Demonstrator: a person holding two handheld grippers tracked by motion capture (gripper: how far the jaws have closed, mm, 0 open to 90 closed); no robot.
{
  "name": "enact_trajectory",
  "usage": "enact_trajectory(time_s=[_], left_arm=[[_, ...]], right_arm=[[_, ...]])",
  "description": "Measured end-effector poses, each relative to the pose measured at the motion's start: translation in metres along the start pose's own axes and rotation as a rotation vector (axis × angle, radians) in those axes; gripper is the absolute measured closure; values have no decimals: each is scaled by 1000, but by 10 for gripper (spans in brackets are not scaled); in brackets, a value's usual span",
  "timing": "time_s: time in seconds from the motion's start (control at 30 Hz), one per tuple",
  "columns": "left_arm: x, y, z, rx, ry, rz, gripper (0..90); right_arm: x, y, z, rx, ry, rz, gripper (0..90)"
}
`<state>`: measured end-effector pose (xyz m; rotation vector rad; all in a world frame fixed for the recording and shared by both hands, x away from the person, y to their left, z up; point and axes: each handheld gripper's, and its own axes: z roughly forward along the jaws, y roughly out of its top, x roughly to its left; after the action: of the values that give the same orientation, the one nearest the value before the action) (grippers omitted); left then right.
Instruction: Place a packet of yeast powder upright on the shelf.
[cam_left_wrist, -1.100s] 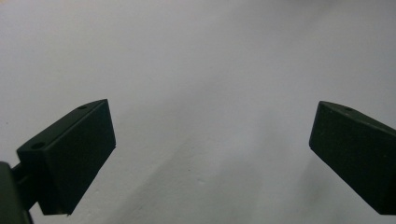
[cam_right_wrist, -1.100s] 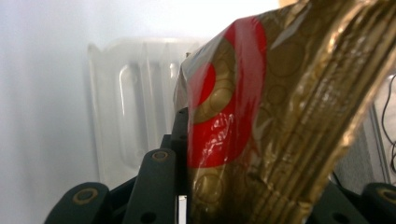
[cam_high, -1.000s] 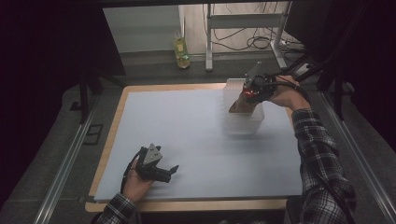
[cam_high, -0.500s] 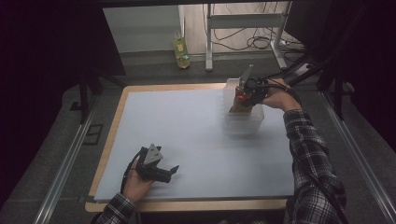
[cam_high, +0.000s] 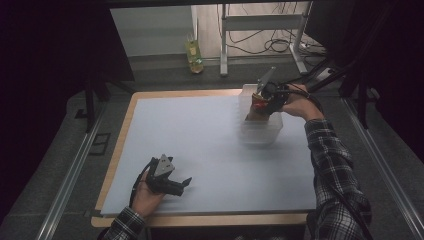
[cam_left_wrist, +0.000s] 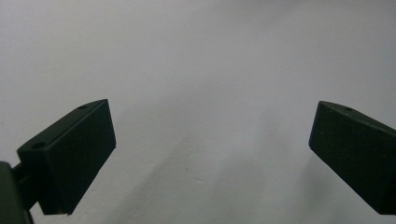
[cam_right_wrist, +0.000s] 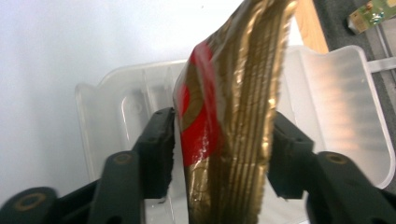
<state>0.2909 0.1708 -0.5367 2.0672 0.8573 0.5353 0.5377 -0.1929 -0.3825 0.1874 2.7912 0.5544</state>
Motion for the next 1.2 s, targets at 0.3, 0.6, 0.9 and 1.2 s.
enact_trajectory(time_s=[0.3,0.6,0.9,1.2], left_arm=[[0,0,0,6,1,5,6],[0,0,0,9,3,5,6],[0,0,1,10,3,6,6],[0,0,1,12,1,4,6]], right_arm=[[0,-1,-3,-24,-17,50,350],[4,0,-1,-41,-34,81,217],[10,7,-4,-114,-45,159,125],[12,10,-5,-150,-49,195,106]])
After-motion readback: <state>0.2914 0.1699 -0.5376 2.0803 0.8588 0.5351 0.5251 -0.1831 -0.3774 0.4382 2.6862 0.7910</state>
